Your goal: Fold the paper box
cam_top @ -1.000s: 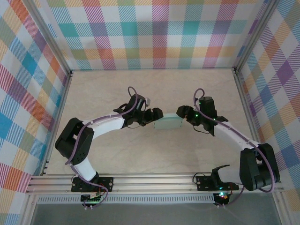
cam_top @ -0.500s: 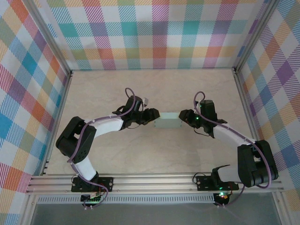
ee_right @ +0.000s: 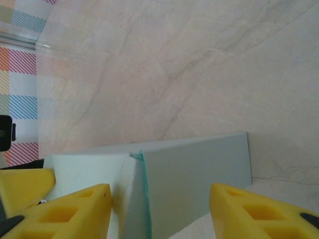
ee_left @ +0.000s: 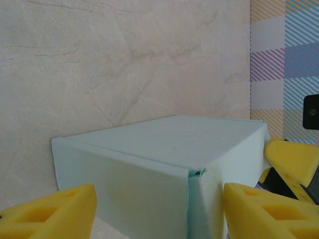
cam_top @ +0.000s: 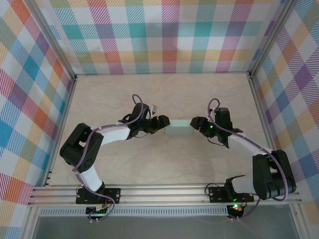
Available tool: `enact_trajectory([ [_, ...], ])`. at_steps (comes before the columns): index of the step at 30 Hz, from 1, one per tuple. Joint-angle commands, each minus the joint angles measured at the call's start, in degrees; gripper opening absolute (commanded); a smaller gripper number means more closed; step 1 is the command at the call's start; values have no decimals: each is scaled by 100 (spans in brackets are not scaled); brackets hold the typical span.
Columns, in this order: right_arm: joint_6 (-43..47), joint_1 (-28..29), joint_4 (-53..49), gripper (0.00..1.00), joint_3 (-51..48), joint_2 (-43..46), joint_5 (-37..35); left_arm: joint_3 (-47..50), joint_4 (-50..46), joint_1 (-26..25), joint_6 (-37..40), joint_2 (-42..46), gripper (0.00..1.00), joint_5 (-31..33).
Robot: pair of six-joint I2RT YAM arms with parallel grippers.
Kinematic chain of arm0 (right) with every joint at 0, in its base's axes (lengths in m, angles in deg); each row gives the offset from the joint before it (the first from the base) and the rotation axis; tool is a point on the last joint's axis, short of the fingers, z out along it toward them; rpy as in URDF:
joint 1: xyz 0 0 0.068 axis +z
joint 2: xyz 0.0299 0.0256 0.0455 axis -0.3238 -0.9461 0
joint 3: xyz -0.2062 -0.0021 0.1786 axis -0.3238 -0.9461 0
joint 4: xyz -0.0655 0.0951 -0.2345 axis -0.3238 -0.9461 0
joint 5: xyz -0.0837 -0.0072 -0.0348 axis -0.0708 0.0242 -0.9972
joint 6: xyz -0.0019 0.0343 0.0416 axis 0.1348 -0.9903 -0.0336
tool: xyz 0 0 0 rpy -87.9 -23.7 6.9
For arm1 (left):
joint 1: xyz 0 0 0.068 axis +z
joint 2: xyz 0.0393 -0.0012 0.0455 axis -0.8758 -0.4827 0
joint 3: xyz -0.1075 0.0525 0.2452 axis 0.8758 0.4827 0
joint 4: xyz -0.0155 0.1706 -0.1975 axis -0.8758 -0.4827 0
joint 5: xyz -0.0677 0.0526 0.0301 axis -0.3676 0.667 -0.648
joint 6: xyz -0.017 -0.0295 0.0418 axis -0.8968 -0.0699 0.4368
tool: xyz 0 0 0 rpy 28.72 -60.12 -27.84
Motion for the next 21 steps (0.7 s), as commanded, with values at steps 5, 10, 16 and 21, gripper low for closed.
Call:
enact_trajectory([
  [5, -57, 11, -491, 65, 543, 43, 192, -170, -867, 30, 256, -207, 67, -43],
  [10, -193, -29, -632, 64, 663, 38, 31, -196, -948, 30, 298, -273, 67, -50],
  [16, -212, -109, -689, 45, 461, -23, 45, -228, -956, 32, 305, -335, 67, -77],
  [21, -338, -154, -432, 24, 96, -12, 40, -218, -971, 34, 305, -346, 66, -79],
])
